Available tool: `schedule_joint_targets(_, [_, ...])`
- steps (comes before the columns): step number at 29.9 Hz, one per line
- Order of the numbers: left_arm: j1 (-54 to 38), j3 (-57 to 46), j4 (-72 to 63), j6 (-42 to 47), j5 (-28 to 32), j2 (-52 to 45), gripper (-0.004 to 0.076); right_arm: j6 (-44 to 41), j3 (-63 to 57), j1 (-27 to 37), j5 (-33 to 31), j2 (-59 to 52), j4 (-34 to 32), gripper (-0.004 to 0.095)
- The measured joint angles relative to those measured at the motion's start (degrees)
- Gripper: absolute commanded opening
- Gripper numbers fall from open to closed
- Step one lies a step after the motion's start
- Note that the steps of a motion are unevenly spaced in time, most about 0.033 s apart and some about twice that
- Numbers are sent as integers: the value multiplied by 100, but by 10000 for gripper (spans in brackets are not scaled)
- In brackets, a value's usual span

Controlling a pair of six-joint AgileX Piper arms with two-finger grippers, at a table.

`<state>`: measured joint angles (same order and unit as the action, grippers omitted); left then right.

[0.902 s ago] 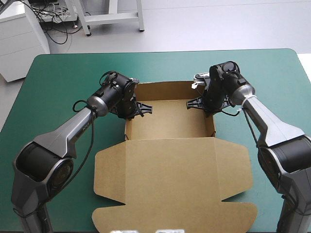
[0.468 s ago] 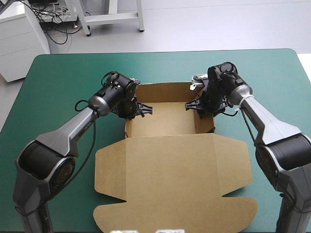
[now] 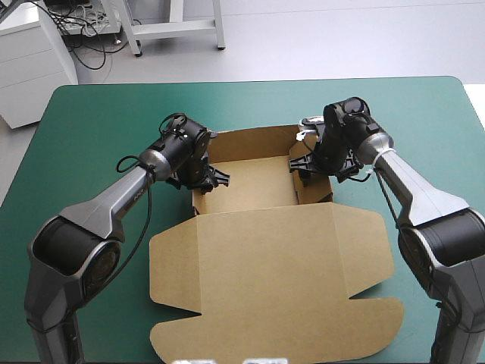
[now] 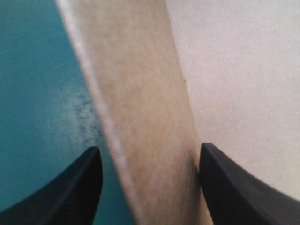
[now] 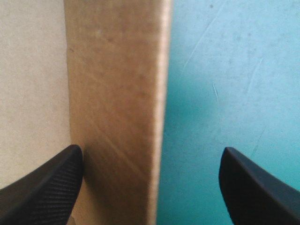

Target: Fold the box

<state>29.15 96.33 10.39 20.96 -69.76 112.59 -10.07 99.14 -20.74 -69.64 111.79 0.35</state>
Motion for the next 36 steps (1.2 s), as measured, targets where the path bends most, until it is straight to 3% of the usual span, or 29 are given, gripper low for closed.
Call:
schedule_joint_targets(5, [-12, 550, 230, -328, -60, 17, 451, -20, 382, 0, 87, 29, 0, 738])
schedule_joint_targets(11, [-19, 1995, 332, -598, -109, 11, 421, -20, 1331, 0, -20, 52, -35, 739])
schedule_joint_targets(14, [-19, 2644, 332, -616, -143, -104, 347, -20, 1736, 0, -97, 29, -118, 738])
schedule_joint_targets(17, [-19, 2904, 264, -637, -164, -392, 208, 1, 1822, 0, -130, -81, -166, 738])
schedule_joint_targets(20, [-19, 2877, 111, -811, -225, -816, -14, 87, 1787, 0, -164, -253, -166, 738])
schedule_joint_targets(21, [-19, 2828, 57, -861, -225, -981, -28, 93, 1728, 0, -164, -318, -166, 738])
schedule_joint_targets(29, [-19, 1898, -106, -1167, -225, -2218, -32, 211, 737, -6, -149, -770, -166, 738])
schedule_joint_targets(36, [-19, 486, -268, -1184, -230, -3244, -32, 293, 257, -6, 360, -742, -166, 738])
